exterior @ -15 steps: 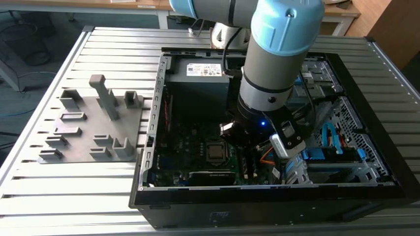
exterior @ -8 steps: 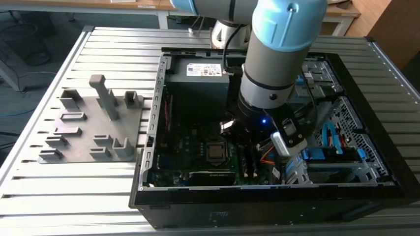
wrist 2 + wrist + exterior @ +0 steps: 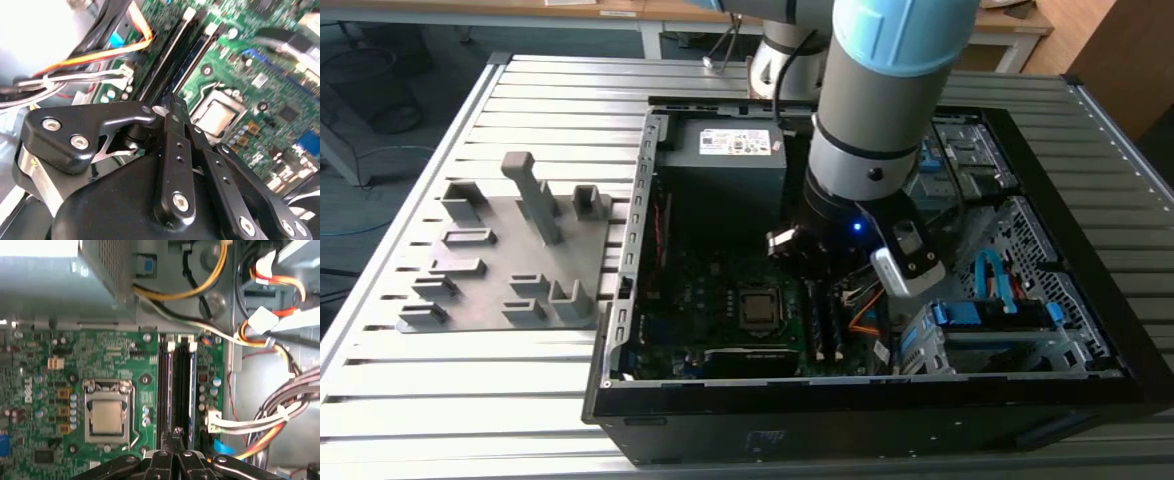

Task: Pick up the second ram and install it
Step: 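Press down the second ram until it locks into place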

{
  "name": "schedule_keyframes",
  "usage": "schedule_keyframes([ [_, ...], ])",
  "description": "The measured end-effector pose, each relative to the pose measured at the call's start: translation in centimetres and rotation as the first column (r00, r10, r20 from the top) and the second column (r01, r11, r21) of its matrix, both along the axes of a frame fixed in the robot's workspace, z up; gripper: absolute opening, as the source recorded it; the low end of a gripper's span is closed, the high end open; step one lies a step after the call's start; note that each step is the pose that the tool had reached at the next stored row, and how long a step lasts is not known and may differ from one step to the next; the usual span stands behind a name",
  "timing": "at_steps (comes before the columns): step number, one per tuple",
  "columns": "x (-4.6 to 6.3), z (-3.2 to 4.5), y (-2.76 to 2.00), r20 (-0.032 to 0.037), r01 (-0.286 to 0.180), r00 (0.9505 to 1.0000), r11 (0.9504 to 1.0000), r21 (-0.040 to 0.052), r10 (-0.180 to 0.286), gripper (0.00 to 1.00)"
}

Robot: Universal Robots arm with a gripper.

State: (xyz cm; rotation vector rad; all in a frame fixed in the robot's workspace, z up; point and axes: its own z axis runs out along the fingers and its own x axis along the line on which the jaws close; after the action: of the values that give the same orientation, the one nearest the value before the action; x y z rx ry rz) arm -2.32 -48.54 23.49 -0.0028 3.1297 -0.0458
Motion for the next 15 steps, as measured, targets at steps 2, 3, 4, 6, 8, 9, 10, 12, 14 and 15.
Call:
schedule_keyframes([
  [2,0.0,0.01,0.51,0.0,0.0,1.0,1.0,0.0002,0.0,0.1],
  [3,0.0,0.06,0.71,0.0,0.0,1.0,1.0,0.0,0.0,0.1],
  [4,0.0,0.17,0.82,0.0,0.0,1.0,1.0,0.0001,0.0,0.1],
  [6,0.0,0.68,0.95,0.0,0.0,1.0,1.0,-0.0002,0.0,0.1],
  [8,0.0,1.44,1.02,0.0004,0.0,1.0,1.0,0.0,0.0,0.1],
  [9,0.0,1.77,1.03,0.0005,0.0,1.0,1.0,-0.0001,0.0,0.1],
  [10,0.0,1.96,1.03,0.0006,0.0,1.0,1.0,-0.0001,0.0,0.1],
  [12,0.0,2.0,1.04,0.0009,0.0,1.0,1.0,0.0003,0.0,0.1],
  [14,0.0,2.01,1.04,0.001,0.0,1.0,1.0,0.0004,0.0,0.1],
  [15,0.0,2.02,1.04,0.0009,0.0,1.0,1.0,0.0001,0.0,0.1],
])
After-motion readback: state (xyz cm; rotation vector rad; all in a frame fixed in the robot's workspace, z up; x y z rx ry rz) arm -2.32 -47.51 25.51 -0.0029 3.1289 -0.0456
